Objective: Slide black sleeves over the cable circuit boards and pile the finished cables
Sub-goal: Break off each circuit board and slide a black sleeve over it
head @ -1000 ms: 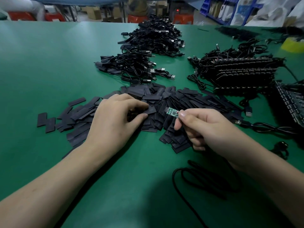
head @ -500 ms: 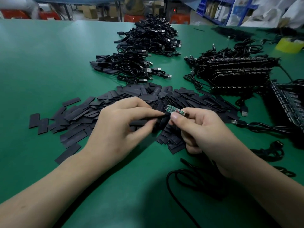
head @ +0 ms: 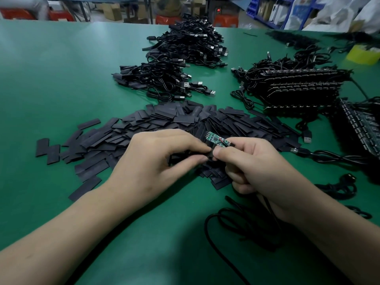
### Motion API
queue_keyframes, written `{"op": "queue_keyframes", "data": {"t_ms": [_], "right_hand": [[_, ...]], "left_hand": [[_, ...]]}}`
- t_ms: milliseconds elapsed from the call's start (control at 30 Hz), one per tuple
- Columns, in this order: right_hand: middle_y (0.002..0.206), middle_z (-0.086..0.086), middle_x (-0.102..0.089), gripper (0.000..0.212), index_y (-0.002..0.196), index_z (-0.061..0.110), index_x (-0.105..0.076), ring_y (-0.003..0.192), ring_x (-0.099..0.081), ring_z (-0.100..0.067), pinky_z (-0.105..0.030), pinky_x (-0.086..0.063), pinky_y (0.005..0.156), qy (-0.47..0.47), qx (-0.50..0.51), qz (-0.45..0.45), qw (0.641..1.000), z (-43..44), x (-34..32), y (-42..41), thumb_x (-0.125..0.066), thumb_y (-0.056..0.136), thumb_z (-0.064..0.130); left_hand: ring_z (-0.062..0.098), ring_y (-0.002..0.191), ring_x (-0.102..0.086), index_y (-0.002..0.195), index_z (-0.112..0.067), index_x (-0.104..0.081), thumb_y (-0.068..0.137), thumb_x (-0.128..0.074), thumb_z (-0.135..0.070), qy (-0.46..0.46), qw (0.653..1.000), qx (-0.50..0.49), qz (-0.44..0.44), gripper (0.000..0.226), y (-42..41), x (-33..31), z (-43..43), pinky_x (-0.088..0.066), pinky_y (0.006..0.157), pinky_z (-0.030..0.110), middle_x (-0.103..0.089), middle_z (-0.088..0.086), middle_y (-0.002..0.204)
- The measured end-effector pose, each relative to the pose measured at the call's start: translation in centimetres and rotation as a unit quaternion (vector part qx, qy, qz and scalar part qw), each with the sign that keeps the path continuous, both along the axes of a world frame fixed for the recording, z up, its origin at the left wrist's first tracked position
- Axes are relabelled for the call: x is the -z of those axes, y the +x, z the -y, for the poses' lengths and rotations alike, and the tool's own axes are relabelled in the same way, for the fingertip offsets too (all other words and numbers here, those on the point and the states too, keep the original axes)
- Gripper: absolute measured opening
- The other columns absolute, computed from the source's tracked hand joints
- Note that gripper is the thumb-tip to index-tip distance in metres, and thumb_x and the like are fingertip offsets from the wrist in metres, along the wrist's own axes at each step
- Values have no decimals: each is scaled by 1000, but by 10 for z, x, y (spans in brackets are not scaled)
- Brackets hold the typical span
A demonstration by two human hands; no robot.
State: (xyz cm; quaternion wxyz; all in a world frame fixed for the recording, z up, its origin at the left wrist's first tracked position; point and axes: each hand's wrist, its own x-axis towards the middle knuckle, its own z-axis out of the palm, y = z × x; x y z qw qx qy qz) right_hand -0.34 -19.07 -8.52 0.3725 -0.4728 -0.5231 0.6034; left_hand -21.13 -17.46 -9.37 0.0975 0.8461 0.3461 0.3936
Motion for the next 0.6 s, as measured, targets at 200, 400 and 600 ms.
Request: {"op": "queue_keyframes", "data": {"t_ms": [200, 400, 600], "right_hand": [[53, 3, -25, 20, 79, 15, -63, 44, -17, -9, -17, -18, 37, 2, -13, -1, 1000, 0, 0, 0, -59, 98, 11], [52, 9, -27, 29, 76, 19, -67, 43, -18, -8, -16, -21, 38, 10, -11, -14, 1000, -1, -2, 3, -56, 102, 27], [51, 9, -30, 47, 68, 23, -65, 42, -22, -9, -19, -26, 37, 38, -24, 26, 999, -1, -5, 7, -41, 108, 28]], "left_hand": [[8, 87, -71, 103, -16, -81, 80, -83, -30, -34, 999, -8, 10, 27, -1, -3, -1, -56, 79, 30, -75, -4, 96], [7, 83, -69, 94, -16, -82, 77, -86, -29, -45, 997, -40, 45, 22, -5, -5, -1, -51, 78, 16, -73, -4, 90], [3, 84, -68, 92, -18, -82, 79, -82, -30, -27, 994, -84, 71, 18, -7, -6, -3, -52, 79, 19, -73, -9, 89]]}}
